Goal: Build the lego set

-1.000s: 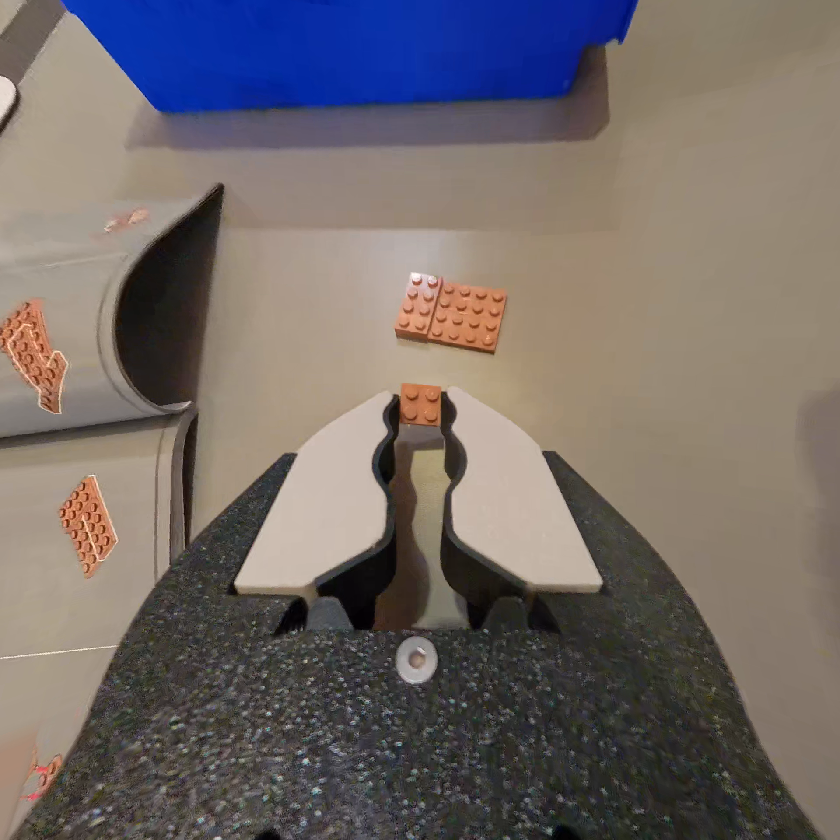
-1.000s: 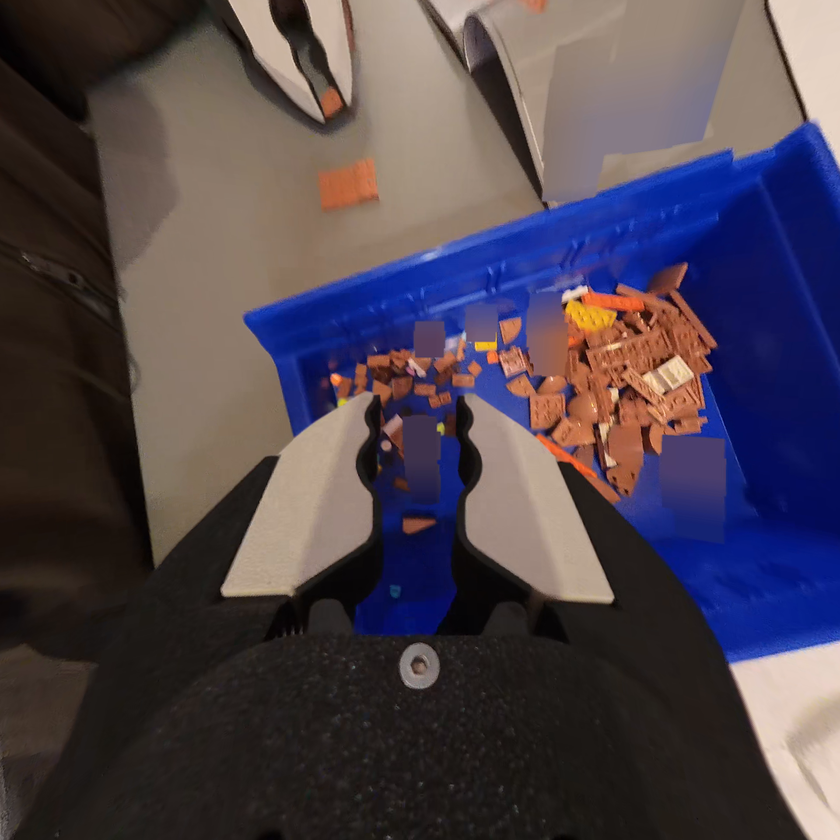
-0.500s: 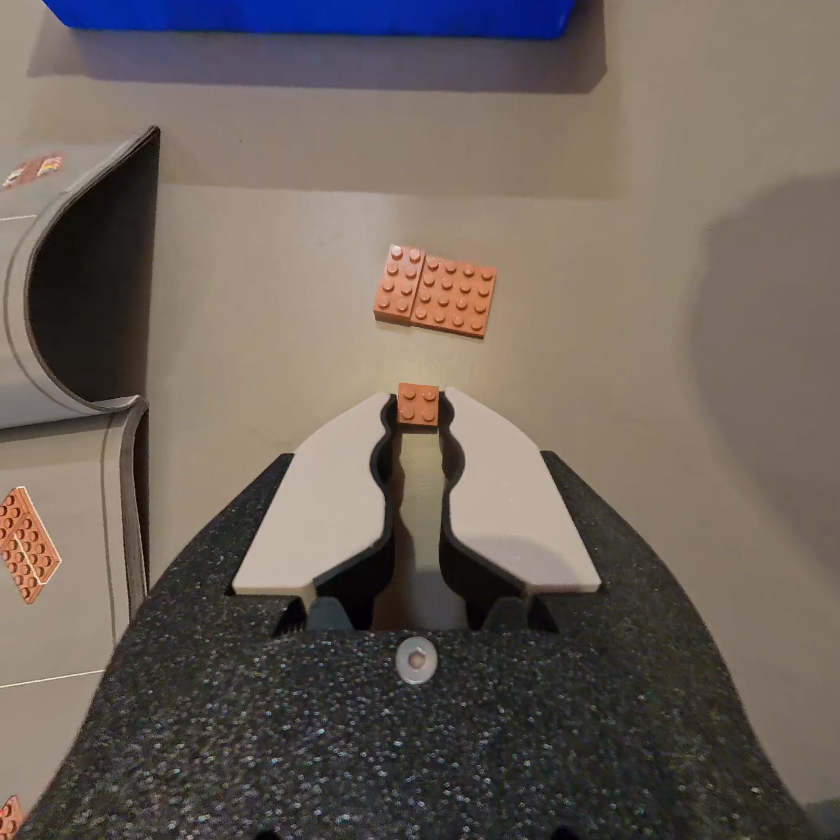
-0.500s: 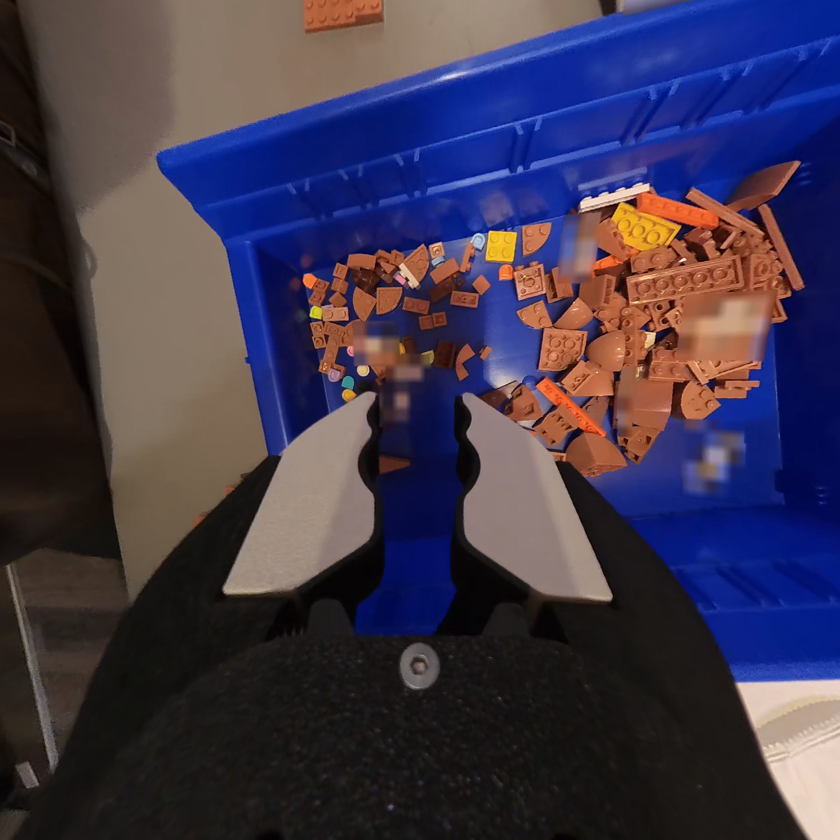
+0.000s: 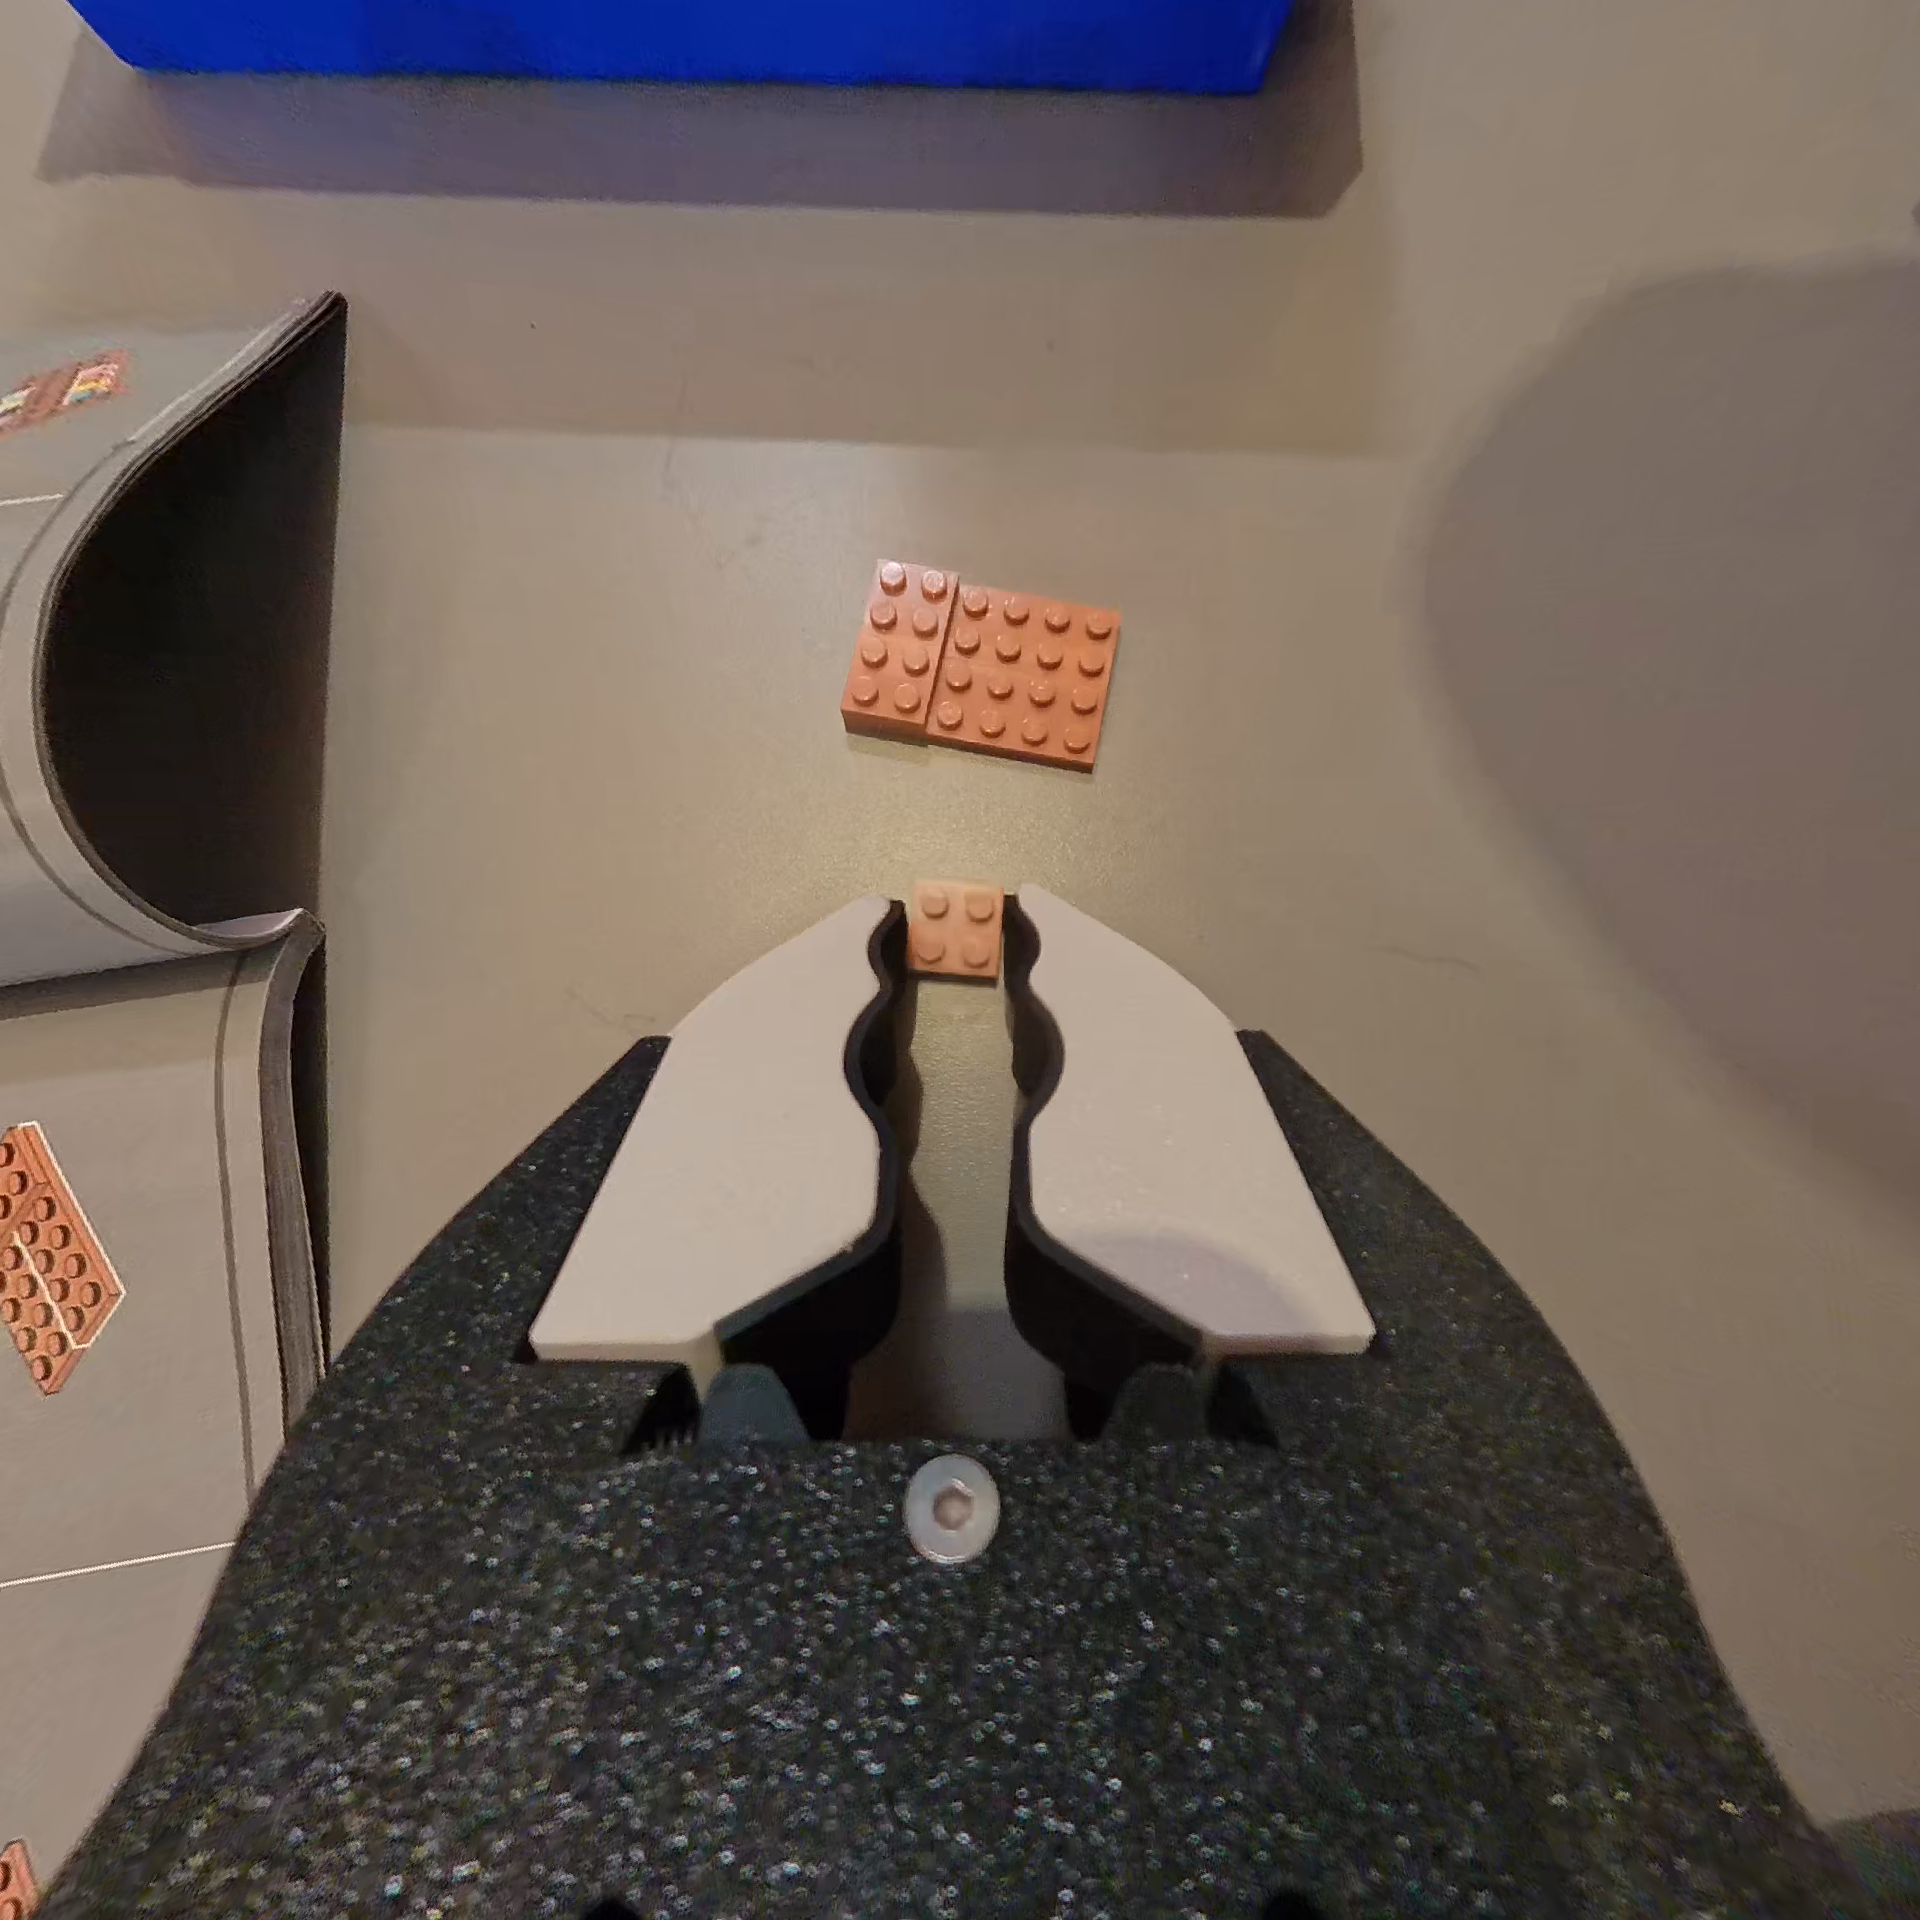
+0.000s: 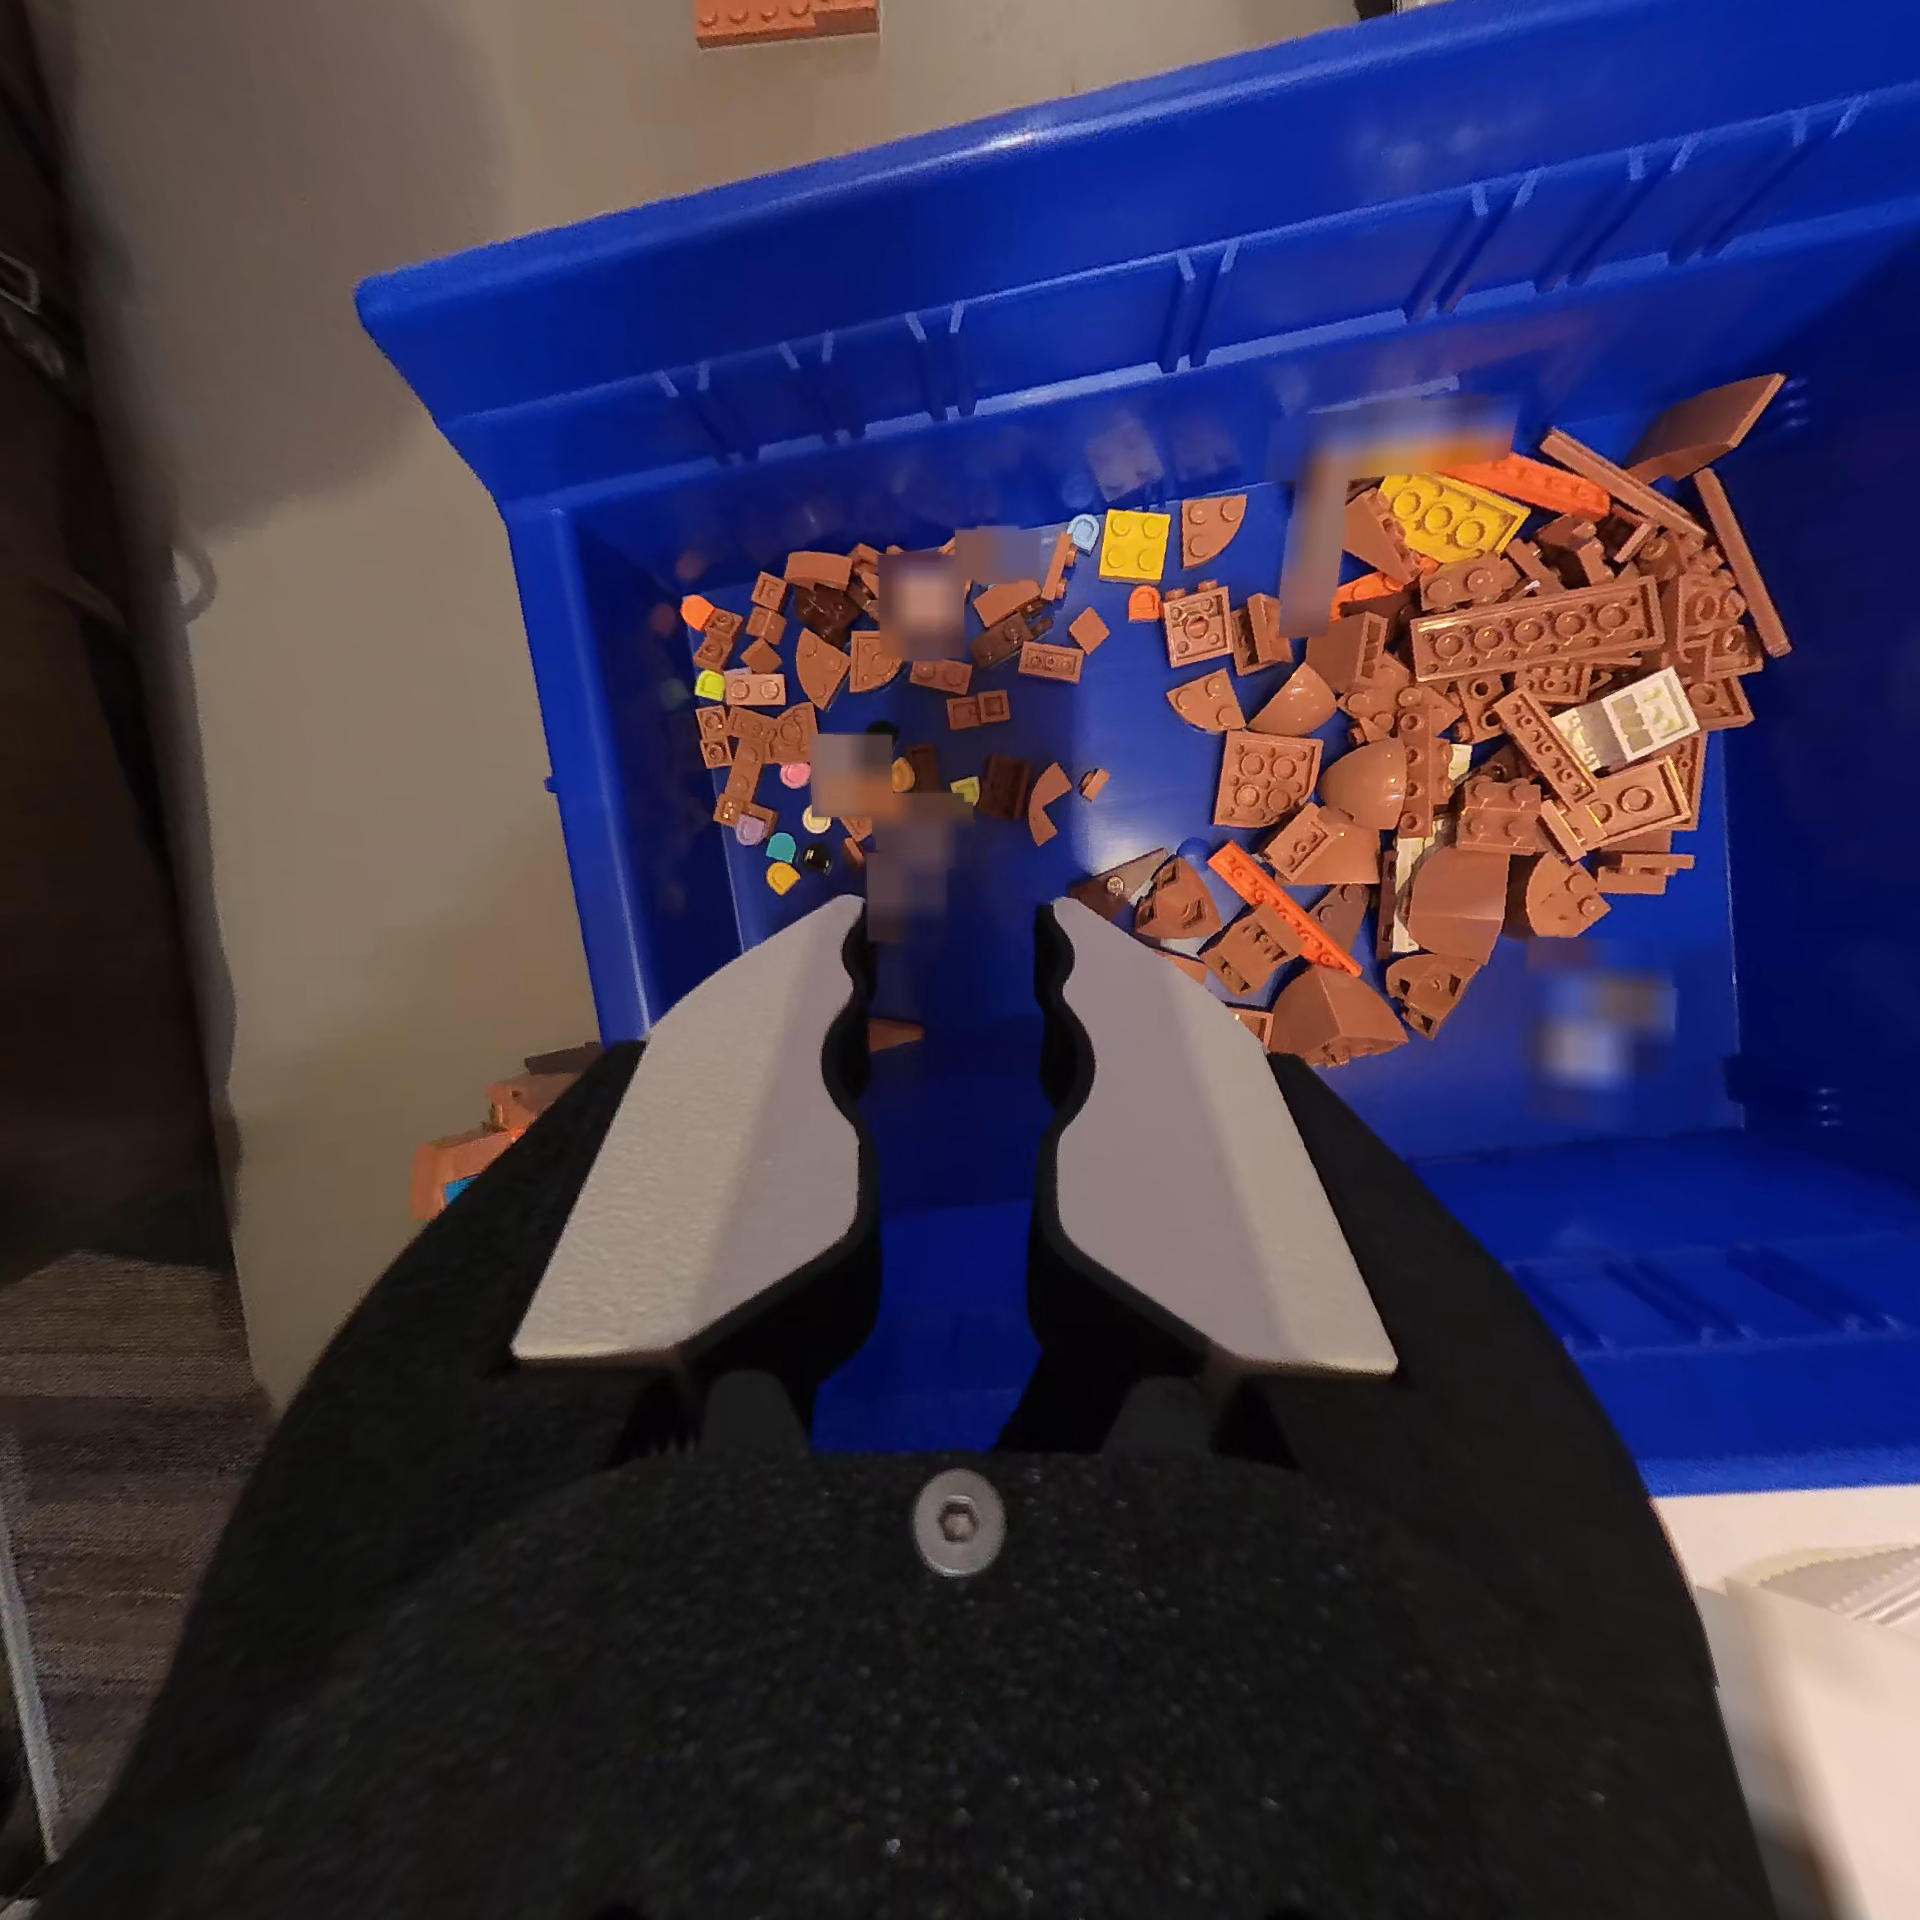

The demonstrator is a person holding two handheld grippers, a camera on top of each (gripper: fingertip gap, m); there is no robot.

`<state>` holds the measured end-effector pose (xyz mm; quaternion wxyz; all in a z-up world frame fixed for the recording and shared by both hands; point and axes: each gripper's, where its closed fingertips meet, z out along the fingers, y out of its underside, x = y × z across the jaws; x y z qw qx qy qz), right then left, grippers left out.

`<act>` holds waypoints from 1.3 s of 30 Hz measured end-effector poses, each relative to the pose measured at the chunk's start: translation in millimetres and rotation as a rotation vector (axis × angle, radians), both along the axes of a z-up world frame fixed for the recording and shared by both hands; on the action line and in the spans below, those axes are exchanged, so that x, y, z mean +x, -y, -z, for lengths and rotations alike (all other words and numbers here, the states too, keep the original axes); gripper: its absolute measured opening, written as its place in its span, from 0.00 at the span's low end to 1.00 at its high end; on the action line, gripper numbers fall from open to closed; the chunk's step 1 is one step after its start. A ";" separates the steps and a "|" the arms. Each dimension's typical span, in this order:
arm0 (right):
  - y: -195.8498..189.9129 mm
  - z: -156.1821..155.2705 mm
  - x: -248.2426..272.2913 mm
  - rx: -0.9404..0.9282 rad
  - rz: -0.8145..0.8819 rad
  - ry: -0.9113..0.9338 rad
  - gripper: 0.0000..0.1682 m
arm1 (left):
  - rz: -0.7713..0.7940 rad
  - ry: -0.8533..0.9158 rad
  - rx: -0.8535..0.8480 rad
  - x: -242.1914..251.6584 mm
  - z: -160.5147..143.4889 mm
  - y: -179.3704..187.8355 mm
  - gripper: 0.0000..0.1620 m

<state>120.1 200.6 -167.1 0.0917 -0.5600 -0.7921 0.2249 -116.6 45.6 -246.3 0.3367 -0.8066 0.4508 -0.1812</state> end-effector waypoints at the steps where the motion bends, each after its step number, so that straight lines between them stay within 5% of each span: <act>1: -0.9 -0.3 0.6 0.002 0.002 -0.002 0.17 | 0.002 0.000 0.000 0.1 0.0 0.2 0.11; 21: -13.9 -21.5 13.3 -0.050 0.052 -0.124 0.16 | -0.027 0.185 0.059 -3.6 -24.3 -2.2 0.15; 39: -2.6 -3.4 11.5 -0.164 0.005 -0.190 0.16 | -0.056 0.250 0.065 -7.0 -31.7 -5.4 0.14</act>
